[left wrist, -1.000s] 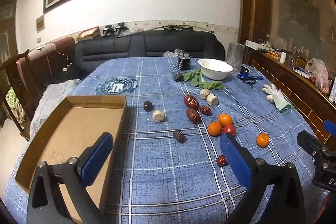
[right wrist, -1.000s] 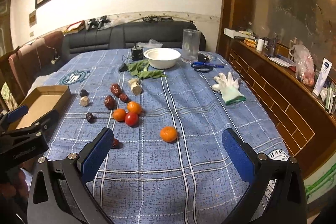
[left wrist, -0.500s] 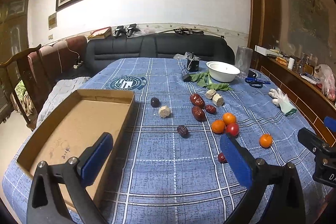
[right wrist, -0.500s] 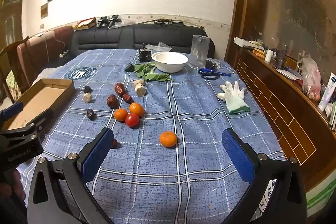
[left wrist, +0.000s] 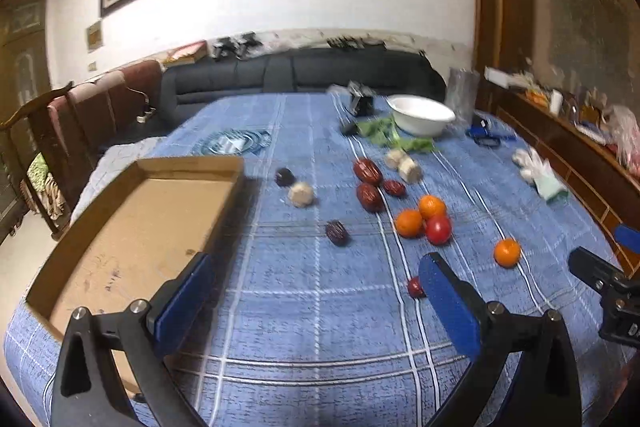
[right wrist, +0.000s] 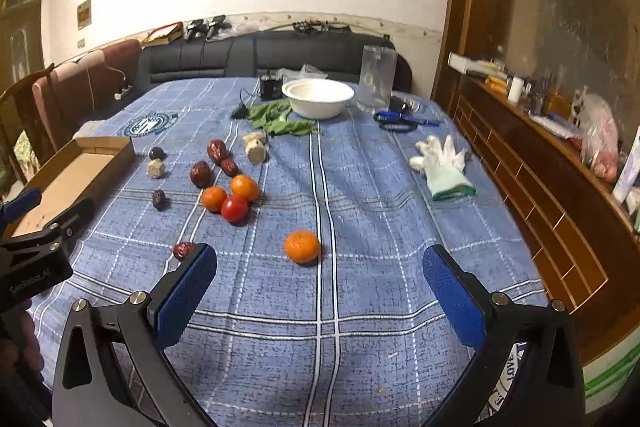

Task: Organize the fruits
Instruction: 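Grasp the tangerine with the right tool while the left tool grasps a red date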

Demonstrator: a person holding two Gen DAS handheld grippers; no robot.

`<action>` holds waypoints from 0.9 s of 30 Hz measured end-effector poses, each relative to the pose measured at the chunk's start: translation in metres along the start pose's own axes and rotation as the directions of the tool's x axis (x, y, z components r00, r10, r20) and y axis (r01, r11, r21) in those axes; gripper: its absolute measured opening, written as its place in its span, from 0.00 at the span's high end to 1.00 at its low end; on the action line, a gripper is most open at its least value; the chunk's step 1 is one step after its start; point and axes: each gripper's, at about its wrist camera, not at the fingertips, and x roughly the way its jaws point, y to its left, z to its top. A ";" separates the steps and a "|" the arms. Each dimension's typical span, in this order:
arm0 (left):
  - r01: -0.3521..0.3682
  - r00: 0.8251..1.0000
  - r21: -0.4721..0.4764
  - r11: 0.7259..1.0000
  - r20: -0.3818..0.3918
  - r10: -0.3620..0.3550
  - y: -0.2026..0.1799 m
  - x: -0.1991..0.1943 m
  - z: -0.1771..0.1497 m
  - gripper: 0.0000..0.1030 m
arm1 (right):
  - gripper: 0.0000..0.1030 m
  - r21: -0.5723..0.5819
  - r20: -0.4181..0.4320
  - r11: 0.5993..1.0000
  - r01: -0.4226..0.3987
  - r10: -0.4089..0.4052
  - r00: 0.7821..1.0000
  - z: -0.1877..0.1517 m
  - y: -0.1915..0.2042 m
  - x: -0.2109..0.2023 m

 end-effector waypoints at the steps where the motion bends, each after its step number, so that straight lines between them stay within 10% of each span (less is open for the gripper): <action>1: 0.003 1.000 0.016 1.000 -0.022 -0.002 -0.004 0.004 -0.001 0.00 | 0.00 0.002 -0.013 1.000 -0.006 0.007 1.000 -0.001 -0.003 0.003; 14: 0.103 0.969 0.131 0.986 -0.235 -0.070 -0.038 0.038 -0.002 0.00 | 0.03 -0.018 -0.255 0.986 -0.168 0.158 0.954 0.010 -0.004 0.090; 19: 0.128 0.953 0.122 0.984 -0.291 -0.088 -0.046 0.053 -0.002 0.03 | 0.24 -0.032 -0.312 0.979 -0.202 0.182 0.932 0.010 0.001 0.113; 27: 0.193 0.905 0.059 0.979 -0.397 -0.154 -0.051 0.081 -0.007 0.40 | 0.60 -0.034 -0.363 0.971 -0.239 0.210 0.908 0.011 -0.001 0.131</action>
